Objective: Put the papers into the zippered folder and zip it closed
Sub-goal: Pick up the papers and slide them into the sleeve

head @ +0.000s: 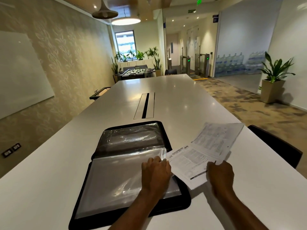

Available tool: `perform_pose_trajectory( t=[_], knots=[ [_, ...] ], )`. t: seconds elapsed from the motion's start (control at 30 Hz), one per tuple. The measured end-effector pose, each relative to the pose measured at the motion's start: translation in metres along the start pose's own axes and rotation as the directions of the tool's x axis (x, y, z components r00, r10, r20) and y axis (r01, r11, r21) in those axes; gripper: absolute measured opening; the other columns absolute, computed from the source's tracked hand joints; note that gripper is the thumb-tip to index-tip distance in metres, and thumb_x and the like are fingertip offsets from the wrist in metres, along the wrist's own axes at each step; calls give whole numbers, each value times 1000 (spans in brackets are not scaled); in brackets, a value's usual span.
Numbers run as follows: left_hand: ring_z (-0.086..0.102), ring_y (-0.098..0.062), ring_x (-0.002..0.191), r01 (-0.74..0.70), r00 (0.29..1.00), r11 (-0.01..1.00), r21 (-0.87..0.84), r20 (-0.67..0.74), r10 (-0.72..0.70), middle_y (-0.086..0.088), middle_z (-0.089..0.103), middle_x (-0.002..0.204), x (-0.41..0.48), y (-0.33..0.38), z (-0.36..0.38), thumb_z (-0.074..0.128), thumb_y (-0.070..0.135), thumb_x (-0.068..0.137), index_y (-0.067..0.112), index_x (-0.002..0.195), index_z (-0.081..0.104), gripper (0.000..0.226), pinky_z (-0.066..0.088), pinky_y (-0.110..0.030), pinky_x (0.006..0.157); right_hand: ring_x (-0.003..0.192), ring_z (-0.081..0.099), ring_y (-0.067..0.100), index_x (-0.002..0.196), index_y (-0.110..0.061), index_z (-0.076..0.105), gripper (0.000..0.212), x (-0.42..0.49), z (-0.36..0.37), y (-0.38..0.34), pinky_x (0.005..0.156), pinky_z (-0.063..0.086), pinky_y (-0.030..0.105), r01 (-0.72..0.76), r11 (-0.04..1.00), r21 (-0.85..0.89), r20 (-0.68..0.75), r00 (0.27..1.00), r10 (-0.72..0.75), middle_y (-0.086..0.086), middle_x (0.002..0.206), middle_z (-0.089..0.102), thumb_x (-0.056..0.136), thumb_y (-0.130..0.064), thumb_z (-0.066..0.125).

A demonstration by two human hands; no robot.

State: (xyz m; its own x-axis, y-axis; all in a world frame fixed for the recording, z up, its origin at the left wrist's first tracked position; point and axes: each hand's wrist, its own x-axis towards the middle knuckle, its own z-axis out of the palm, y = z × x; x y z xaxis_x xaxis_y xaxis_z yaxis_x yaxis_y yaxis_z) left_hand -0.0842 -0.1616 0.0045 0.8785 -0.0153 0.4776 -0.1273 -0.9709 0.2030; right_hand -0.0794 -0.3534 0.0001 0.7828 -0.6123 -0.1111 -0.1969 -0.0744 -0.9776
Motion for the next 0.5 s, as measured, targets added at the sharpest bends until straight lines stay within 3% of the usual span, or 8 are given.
perform_pose_trajectory(
  t=[0.07,0.17,0.27,0.33,0.4,0.43,0.5],
  knots=[
    [39,-8,67,-15,1000,1000,2,-12,15,8,62,79,-1,1,2,39,33,97,25,78,66,34,30,-30,65,92,65,34,112,-11,66,32,-2,13,-2,78,54,37,3,999,43,-53,999,-1,10,107,71,82,-13,55],
    [38,-8,63,-50,999,998,22,-15,50,10,60,73,-2,4,3,44,34,95,25,71,63,32,29,-29,62,91,66,34,113,-17,64,31,-6,29,-3,85,55,47,-23,996,82,-77,997,29,8,109,71,84,-18,54],
    [42,-9,56,-63,997,998,-1,36,63,9,60,64,-1,5,3,55,30,90,22,64,62,28,31,-28,58,101,64,36,118,-13,62,32,-9,42,-1,91,52,45,-14,997,75,-74,997,20,11,116,69,88,-17,54],
    [43,-9,55,-58,996,997,-57,66,62,7,62,64,-2,2,4,51,31,93,21,68,65,30,39,-27,58,107,63,37,123,-10,59,34,-9,47,1,94,50,45,16,998,65,-44,999,-13,14,122,67,90,-17,54],
    [55,-7,55,-57,995,989,-136,72,67,7,69,72,-2,-1,2,52,31,94,24,83,70,22,47,-19,57,108,62,37,127,-8,56,36,-8,50,3,92,49,40,61,997,51,-11,998,-61,16,124,65,92,-17,55],
    [61,-6,56,-70,995,981,-179,60,82,8,73,77,-2,-2,0,58,29,91,26,92,70,13,43,-11,55,105,63,36,129,-8,54,37,-8,51,5,87,49,36,78,996,52,-3,997,-78,17,124,65,93,-16,54],
    [66,-7,60,-96,994,975,-202,34,105,9,75,87,-1,-4,-4,62,25,88,28,104,67,17,41,-10,52,92,64,28,130,-8,53,37,-7,52,8,71,50,23,97,994,52,5,995,-97,17,123,65,94,-16,53]
  ],
)
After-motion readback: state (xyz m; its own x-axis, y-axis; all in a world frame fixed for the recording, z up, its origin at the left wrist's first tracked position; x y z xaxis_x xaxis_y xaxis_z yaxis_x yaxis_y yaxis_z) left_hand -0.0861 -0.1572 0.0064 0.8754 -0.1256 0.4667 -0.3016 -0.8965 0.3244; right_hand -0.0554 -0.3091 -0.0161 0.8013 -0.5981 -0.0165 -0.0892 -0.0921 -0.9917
